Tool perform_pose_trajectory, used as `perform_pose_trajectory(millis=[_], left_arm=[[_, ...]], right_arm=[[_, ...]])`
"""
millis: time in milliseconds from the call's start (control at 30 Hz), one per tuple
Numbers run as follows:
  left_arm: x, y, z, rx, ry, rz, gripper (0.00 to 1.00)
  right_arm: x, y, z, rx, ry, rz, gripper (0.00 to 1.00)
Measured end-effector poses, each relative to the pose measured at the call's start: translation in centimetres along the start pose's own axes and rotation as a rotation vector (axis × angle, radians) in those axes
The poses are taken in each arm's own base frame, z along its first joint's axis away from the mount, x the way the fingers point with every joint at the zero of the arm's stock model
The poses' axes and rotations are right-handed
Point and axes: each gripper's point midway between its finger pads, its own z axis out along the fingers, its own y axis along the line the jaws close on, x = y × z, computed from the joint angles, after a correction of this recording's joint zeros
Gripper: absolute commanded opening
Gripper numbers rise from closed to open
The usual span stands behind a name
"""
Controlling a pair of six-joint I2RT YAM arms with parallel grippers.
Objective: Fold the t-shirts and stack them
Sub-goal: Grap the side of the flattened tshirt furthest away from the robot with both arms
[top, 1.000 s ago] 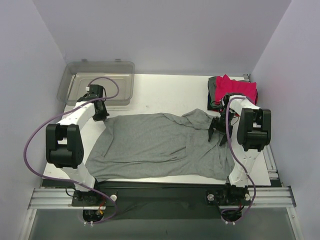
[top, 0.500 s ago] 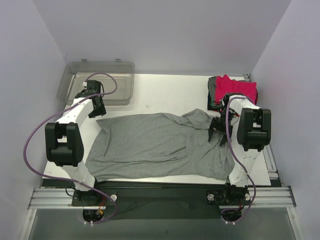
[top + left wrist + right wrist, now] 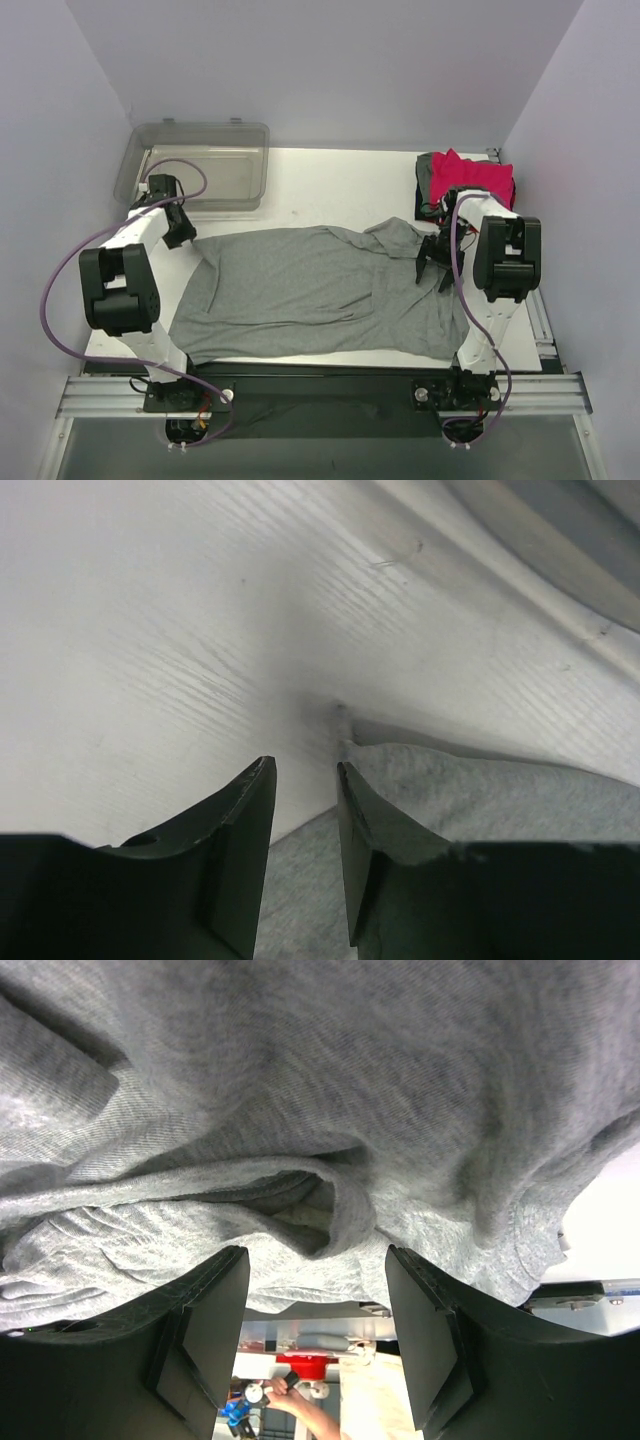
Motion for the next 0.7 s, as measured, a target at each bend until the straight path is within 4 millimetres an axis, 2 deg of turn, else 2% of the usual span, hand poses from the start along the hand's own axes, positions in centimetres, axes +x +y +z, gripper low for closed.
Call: perform_pose_trajectory(millis=[100,367,567,700], left_arm=[[0.7,0.7,0.7,0.013,0.024,-0.033,0.38],[0.7,-1.0,1.9,0.092,0.034,-0.064,0.37],[1.6,-1.4,3.3,0.101,0.069,-0.082,0.38],[1.6,-1.6,3.5,0.109,0.069,-0.091,0.39]], right_arm=[[0.0,0.0,0.0,0.001,0.001,0.0,0.57],[0.2,0.1,0.0,0.004,0.005,-0.001,0.57],[0.3,0.2,0.0,0.008,0.007,0.0,0.57],[0.4,0.1,0.0,0.014,0.008,0.002,0.57]])
